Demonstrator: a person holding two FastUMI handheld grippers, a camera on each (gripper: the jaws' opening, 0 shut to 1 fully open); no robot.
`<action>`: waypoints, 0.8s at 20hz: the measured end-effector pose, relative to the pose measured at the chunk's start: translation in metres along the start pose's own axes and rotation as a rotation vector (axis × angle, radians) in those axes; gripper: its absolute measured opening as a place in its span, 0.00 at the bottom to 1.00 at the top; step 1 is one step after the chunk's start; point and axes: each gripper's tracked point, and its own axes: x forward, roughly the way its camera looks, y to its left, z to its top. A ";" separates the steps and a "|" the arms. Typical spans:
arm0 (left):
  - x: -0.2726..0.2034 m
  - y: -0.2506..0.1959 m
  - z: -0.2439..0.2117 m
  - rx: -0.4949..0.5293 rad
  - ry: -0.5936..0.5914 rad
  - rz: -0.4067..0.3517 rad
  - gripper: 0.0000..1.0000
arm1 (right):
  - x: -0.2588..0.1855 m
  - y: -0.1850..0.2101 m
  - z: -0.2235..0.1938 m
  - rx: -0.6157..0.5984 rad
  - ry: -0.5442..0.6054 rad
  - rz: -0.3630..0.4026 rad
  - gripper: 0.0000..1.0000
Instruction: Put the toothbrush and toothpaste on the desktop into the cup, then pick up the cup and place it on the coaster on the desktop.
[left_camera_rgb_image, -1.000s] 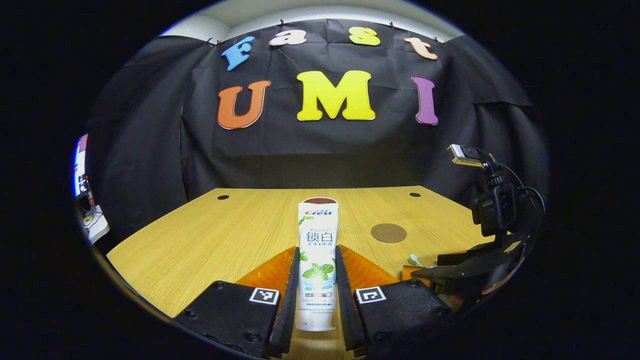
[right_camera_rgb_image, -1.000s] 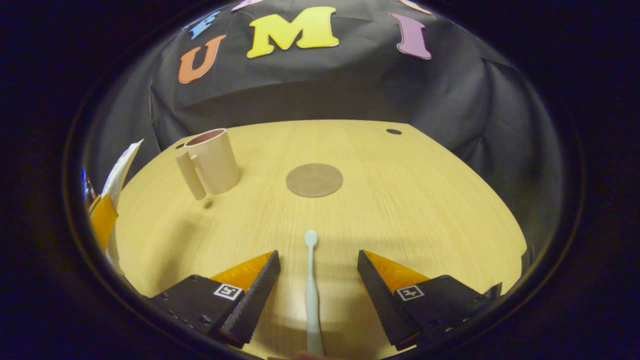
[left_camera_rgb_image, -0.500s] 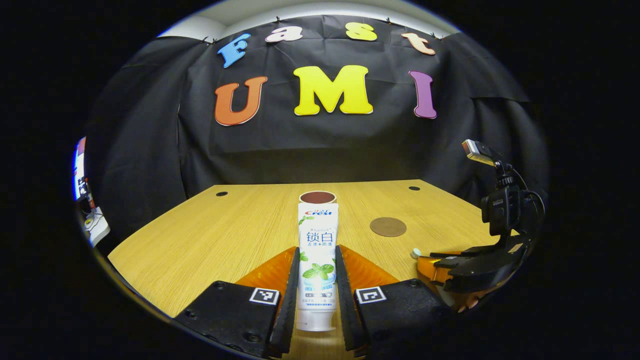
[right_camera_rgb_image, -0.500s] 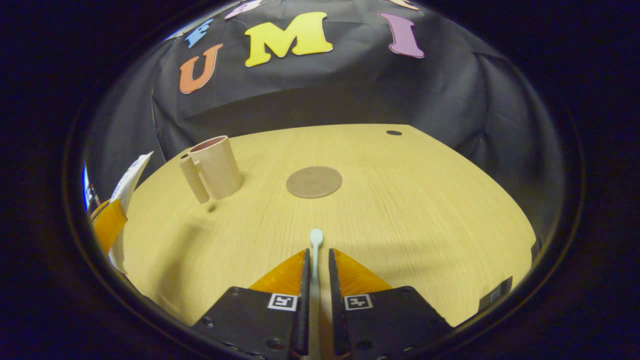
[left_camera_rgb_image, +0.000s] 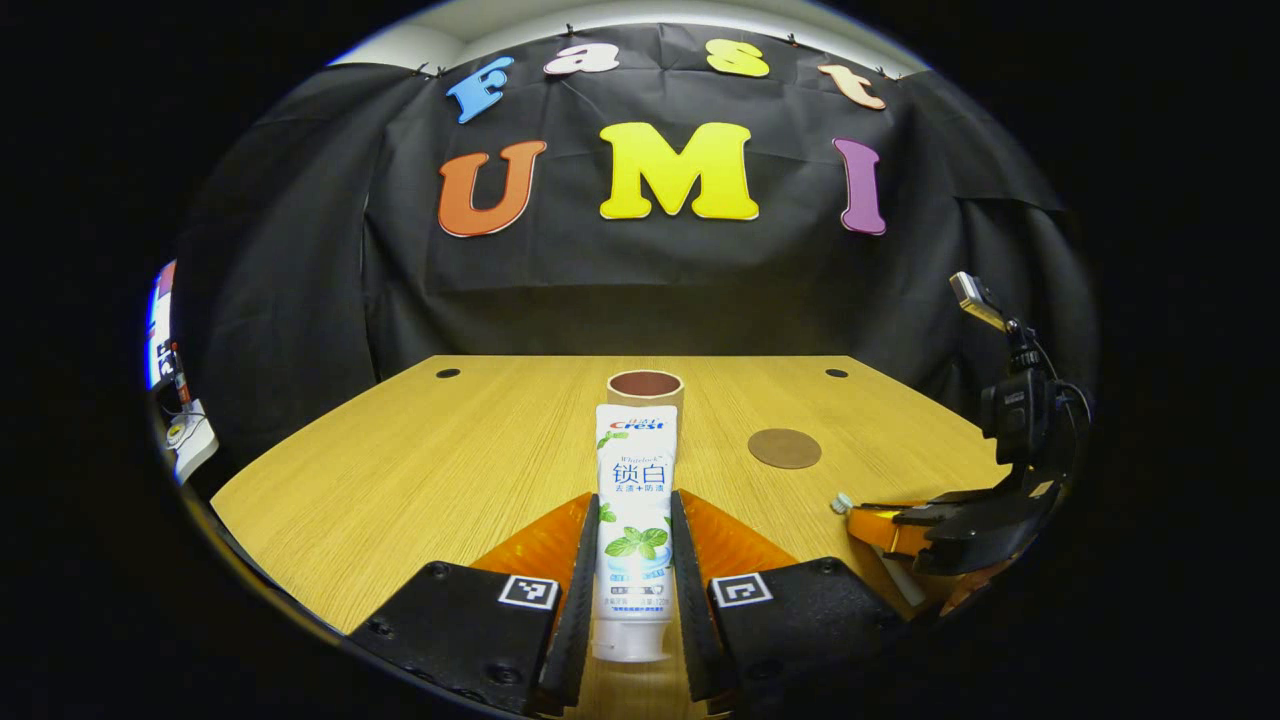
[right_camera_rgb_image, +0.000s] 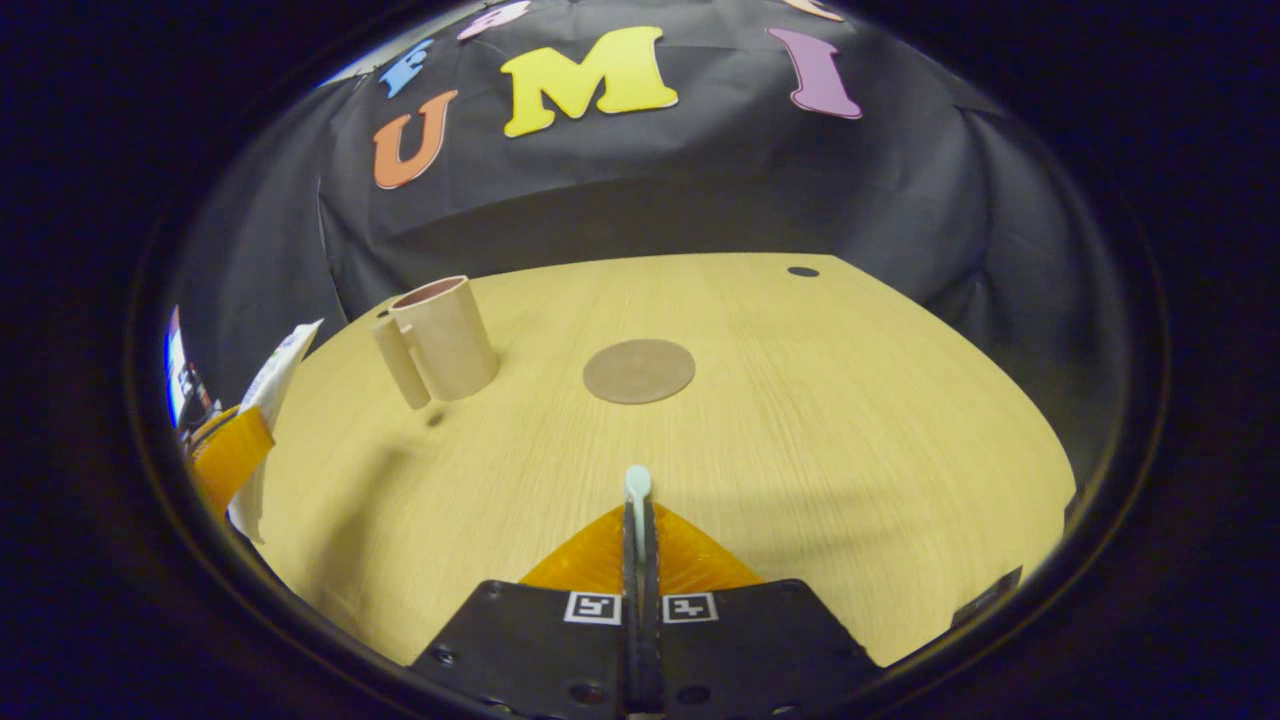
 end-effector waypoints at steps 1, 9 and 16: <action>0.000 0.000 0.002 -0.002 -0.004 0.000 0.42 | -0.002 0.000 0.001 -0.004 -0.008 0.002 0.00; -0.004 0.006 0.014 -0.028 -0.041 0.002 0.42 | -0.062 0.009 0.056 -0.036 -0.238 0.020 0.00; -0.004 0.003 0.018 -0.053 -0.054 -0.022 0.42 | -0.126 0.021 0.091 -0.078 -0.441 0.037 0.00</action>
